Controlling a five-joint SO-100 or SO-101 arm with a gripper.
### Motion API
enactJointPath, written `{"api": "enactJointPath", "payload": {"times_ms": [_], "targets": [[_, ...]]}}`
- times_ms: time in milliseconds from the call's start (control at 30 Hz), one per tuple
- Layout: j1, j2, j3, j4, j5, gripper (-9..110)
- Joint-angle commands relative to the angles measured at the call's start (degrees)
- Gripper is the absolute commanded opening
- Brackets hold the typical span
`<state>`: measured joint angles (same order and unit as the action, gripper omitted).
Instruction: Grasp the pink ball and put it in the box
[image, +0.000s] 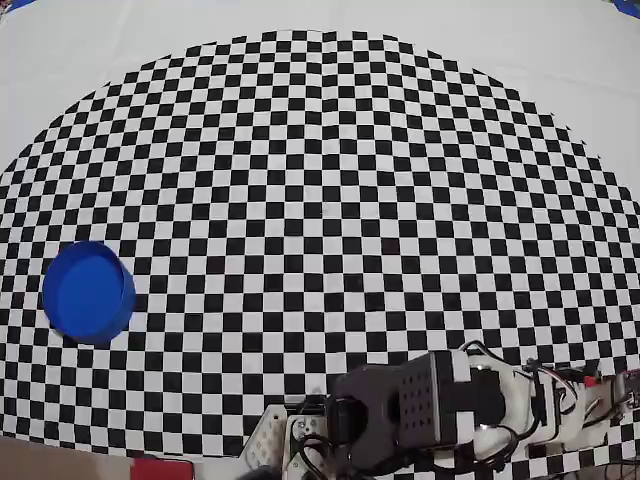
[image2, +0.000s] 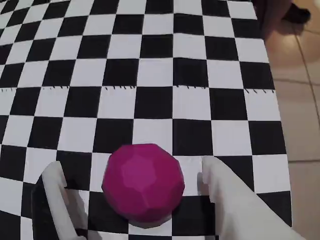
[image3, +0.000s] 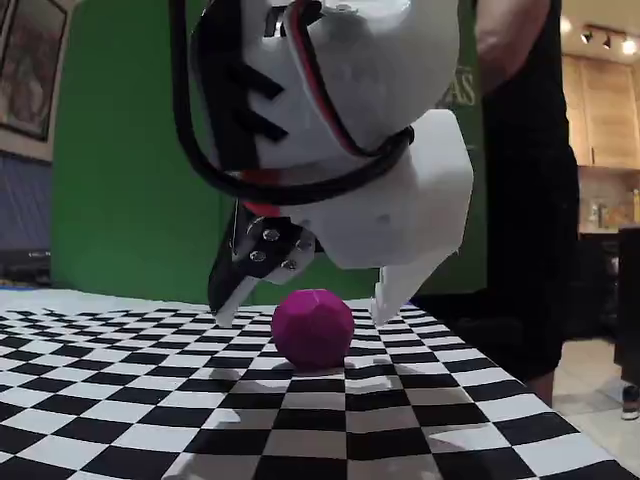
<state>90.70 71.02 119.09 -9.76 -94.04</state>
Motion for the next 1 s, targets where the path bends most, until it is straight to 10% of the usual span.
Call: {"api": "enactJointPath", "payload": {"times_ms": [0, 600, 700, 967], "targets": [[-0.26, 0.09, -1.67, -1.05, -0.35, 32], [0.00, -0.44, -1.58, -2.02, -0.35, 31], [-0.18, -0.70, -1.67, -2.46, -0.35, 0], [0.18, -0.70, -1.76, -3.43, -0.35, 0]]}}
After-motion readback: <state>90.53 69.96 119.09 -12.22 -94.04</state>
